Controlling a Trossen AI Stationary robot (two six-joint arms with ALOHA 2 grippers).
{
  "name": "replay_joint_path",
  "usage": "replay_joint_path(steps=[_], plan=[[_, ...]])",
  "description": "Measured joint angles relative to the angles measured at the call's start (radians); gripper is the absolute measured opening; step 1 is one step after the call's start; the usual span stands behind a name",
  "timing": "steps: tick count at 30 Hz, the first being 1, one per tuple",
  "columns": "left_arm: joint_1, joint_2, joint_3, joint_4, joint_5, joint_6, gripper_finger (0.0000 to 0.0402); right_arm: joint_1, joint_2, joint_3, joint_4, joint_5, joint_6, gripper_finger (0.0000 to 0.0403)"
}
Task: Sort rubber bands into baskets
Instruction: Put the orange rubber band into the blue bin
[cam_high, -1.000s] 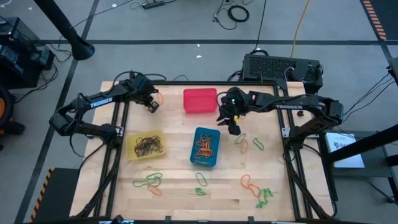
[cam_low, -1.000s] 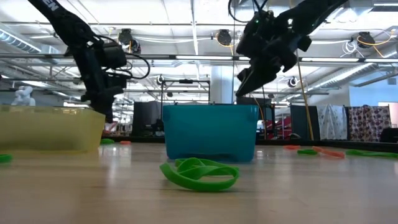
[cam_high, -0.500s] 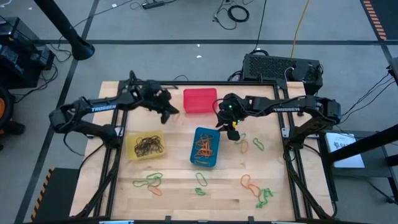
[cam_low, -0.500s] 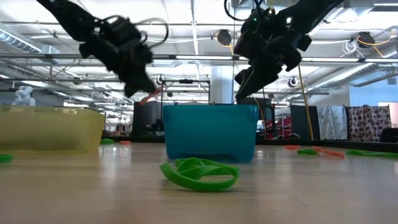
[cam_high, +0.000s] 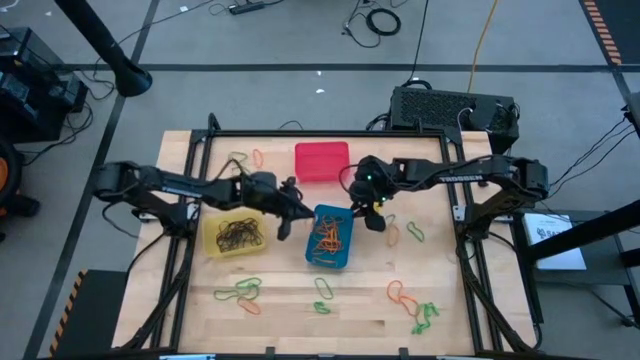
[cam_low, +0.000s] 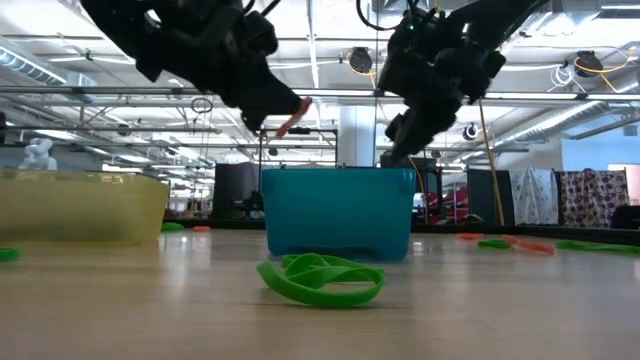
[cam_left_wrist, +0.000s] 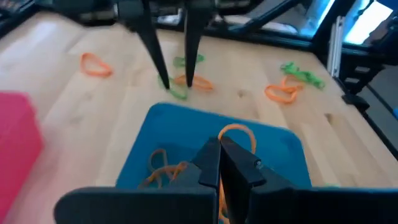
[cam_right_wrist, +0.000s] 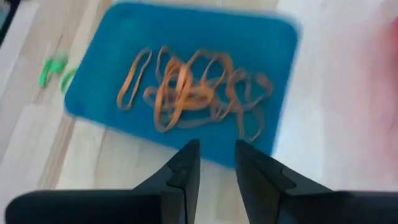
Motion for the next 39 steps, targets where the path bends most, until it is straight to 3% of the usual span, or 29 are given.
replay_joint_path(steps=[4, 7, 10, 20, 27, 39], plan=[[-0.024, 0.092, 0.009, 0.114, 0.006, -0.008, 0.0008, 0.058, 0.0, 0.0, -0.028, 0.061, 0.005, 0.0093], [-0.036, 0.156, 0.059, 0.065, 0.011, -0.008, 0.0008, 0.119, -0.01, 0.0, -0.083, 0.188, 0.057, 0.0093], [-0.044, 0.207, 0.116, 0.004, 0.012, 0.009, 0.0008, 0.155, -0.012, -0.025, -0.138, 0.21, 0.097, 0.0093], [-0.047, 0.299, 0.204, -0.116, 0.001, 0.052, 0.0008, 0.162, -0.01, -0.184, 0.19, 0.216, 0.12, 0.0093], [-0.047, 0.297, 0.204, -0.123, -0.041, 0.073, 0.0011, 0.159, -0.01, -0.225, 0.274, 0.218, 0.121, 0.0093], [-0.049, 0.297, 0.206, -0.166, -0.101, 0.129, 0.0104, 0.159, 0.005, -0.236, 0.35, 0.274, 0.12, 0.0093]])
